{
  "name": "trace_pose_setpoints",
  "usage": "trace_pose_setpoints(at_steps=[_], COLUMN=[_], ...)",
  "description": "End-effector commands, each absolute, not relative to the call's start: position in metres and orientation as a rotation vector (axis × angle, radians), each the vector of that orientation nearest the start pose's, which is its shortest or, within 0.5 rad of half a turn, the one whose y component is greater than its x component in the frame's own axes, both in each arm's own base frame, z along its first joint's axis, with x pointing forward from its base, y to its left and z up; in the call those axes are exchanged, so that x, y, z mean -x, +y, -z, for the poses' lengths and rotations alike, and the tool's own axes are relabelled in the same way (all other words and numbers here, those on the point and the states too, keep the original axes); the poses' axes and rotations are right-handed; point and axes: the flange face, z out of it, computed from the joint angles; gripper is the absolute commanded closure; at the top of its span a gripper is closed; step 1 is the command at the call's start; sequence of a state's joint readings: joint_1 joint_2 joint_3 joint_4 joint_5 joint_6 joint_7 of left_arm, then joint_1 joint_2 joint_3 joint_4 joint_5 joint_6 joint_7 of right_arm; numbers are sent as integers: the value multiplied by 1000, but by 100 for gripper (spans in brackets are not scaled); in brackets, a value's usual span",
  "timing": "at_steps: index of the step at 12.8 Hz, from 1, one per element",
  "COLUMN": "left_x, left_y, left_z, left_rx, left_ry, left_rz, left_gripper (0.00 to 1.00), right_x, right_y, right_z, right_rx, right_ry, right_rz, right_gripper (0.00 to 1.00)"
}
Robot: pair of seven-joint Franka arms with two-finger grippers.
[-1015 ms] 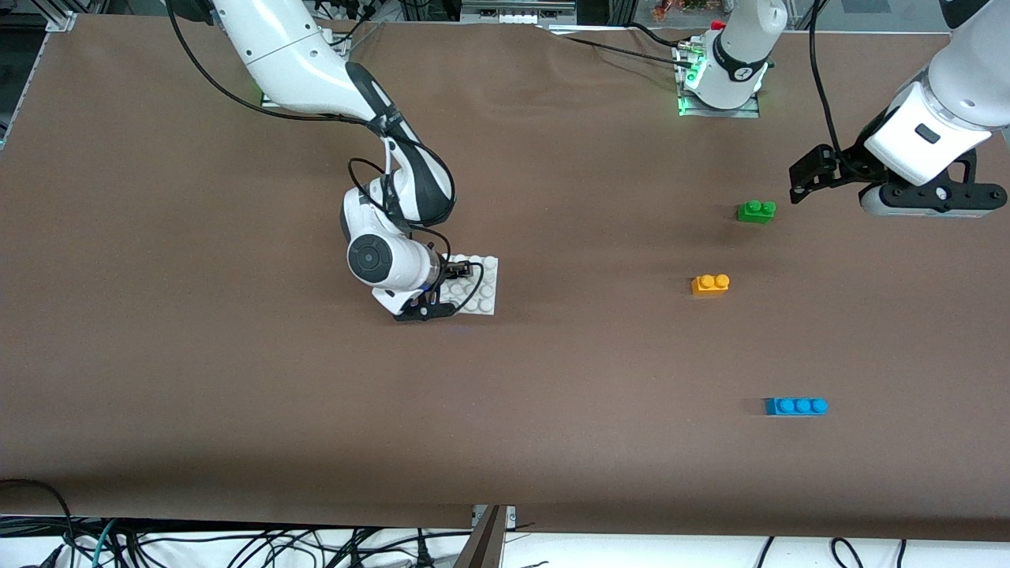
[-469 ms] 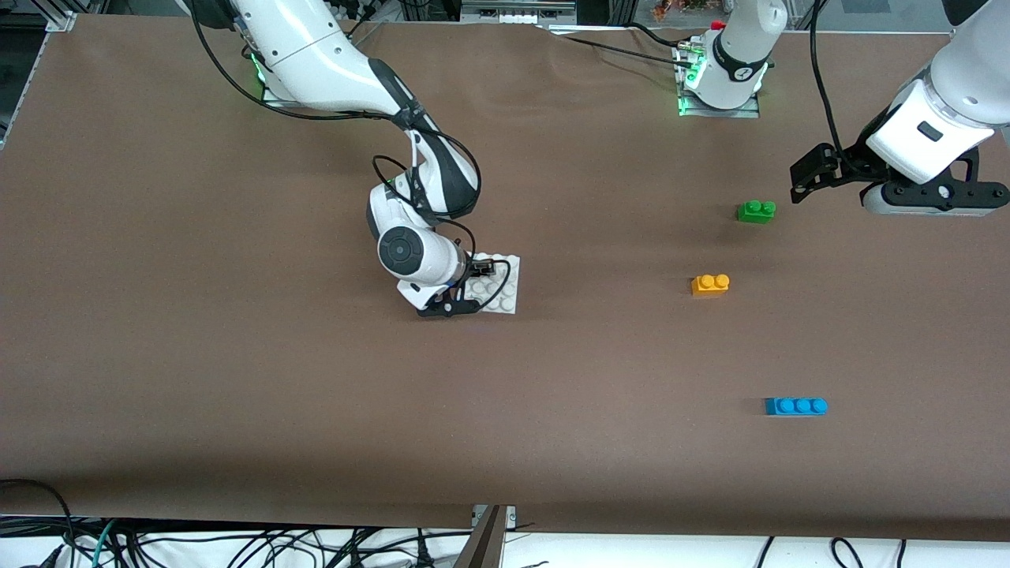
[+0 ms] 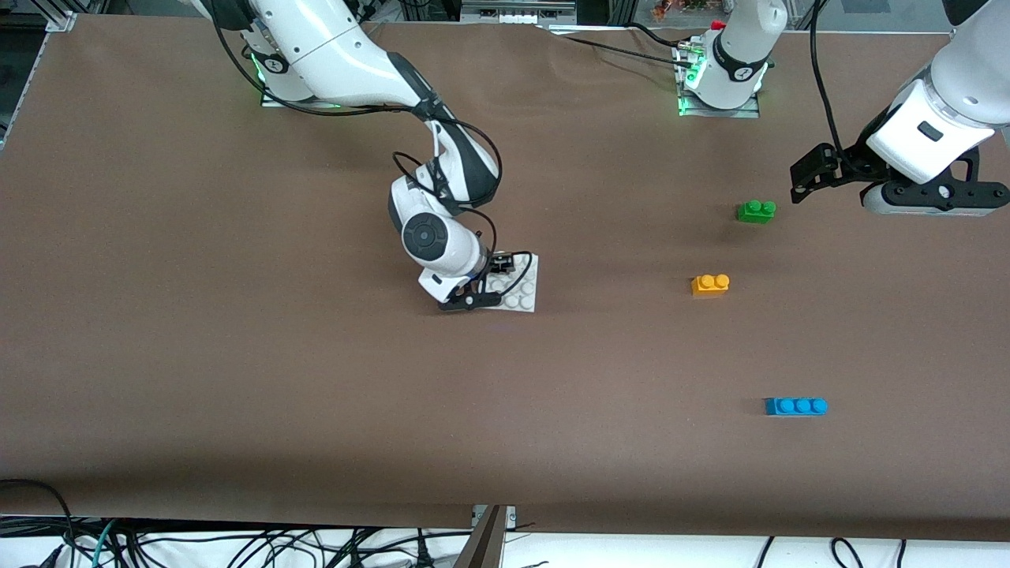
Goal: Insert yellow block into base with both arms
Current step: 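Keep sliding the white plate with the right gripper toward the yellow block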
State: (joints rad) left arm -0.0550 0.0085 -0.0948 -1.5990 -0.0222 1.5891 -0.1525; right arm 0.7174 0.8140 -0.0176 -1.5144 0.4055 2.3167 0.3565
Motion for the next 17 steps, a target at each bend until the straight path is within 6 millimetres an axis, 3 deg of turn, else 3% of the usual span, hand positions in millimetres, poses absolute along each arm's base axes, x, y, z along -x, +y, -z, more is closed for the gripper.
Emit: trace_pose_setpoints(at_steps=[1,7,13,14,15,17], left_x=[-553,-553,-553,-553,-553,-552], left_y=[-86,-88,-88,-88,-89,-90], left_z=[-615,-615,-615,-615,-615,-615], left_rx=[3166,3166,3166,3166,3166,3166], left_ry=[-8,-5,-5,-5,-3,2], left_rz=[-21,-23,-23,-21,-21,-21], left_gripper=[0,0,0,0,0,0], right_x=[-532,-510,-502,-499,-495,-501], right_y=[481,510,530,536,540,537], right_z=[-159,-150,-151,-149,-148,-154], right_rx=[2881,2873,2855,2857,2860,2866], right_ry=[-84,-123,-111,-124,-137,-159], right_rz=[-187,-135,-95,-89,-91,-72], right_gripper=[33,33,29,27,3,0])
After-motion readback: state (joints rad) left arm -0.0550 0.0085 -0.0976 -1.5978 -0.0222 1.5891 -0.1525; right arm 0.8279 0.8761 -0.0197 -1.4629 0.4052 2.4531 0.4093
